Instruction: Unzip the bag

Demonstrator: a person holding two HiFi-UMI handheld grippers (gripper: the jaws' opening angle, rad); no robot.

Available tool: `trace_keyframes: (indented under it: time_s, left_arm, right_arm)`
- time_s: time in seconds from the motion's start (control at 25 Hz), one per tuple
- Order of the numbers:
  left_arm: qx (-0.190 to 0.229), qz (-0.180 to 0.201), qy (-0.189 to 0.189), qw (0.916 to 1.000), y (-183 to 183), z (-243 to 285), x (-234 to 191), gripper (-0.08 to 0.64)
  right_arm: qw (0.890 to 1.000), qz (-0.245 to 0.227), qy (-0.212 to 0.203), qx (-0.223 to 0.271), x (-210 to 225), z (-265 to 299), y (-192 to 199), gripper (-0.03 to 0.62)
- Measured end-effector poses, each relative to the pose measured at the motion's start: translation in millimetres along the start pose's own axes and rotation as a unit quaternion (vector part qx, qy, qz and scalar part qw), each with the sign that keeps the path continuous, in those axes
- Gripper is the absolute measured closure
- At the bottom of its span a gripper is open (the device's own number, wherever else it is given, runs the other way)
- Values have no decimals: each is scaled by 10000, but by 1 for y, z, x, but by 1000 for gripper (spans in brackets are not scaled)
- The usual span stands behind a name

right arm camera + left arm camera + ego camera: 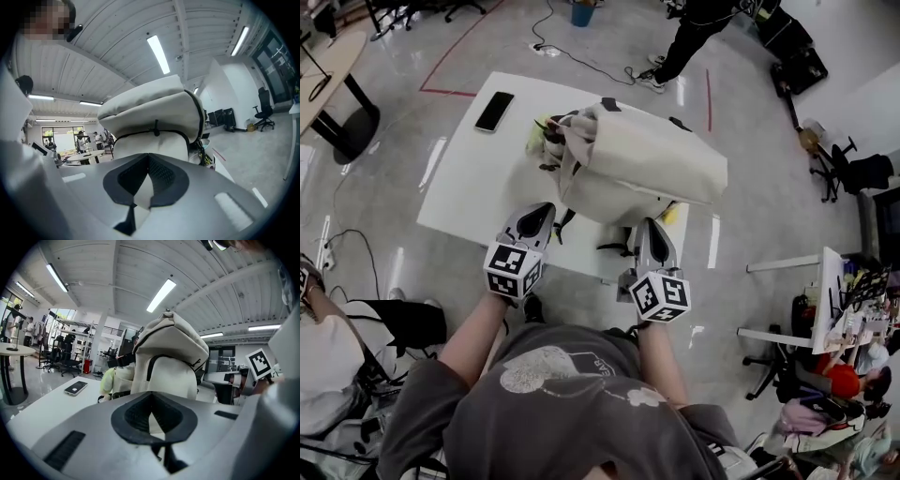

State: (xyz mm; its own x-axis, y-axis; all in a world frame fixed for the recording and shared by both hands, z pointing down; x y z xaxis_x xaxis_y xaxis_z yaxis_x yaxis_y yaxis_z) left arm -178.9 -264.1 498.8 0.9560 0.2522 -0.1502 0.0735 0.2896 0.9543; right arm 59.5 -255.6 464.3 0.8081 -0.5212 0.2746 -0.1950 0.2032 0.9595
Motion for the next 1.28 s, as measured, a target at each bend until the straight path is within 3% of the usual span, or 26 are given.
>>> trace_keyframes:
  time_s: [0.24,0.6,0.88,1.28]
  left_arm:
    - [114,-189,-517,9984,6,-19,41,554]
    - [358,-85,-1251,9915,20,-78,133,554]
    - [492,-213,-2151,9751,44,-157,205,554]
    - [394,-474,-2901,9550,80,-248,277,554]
  right_arm:
    - [9986,-113,-508,-103,22,-29,-12,592]
    - [9930,15,-1157,-216,62,-108,-10,594]
    - [9737,-70,-2165,-709,58,-174,3,593]
    - [9492,-36,-2914,-1189,42,-244,21,592]
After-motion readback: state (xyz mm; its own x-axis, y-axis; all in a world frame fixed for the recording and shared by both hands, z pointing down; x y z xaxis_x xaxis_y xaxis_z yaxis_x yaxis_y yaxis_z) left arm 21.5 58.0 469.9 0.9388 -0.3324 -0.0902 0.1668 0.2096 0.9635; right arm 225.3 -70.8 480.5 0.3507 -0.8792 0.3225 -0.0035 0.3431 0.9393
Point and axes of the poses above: the fingertips, and each gripper's own axes: z forward along the fingers, x to its right, y out of its underside, the point moved 5 cm from there along -z, backward along the fingers, and after that the axes turned 14 degrees about -y, right-handed, at the moved point
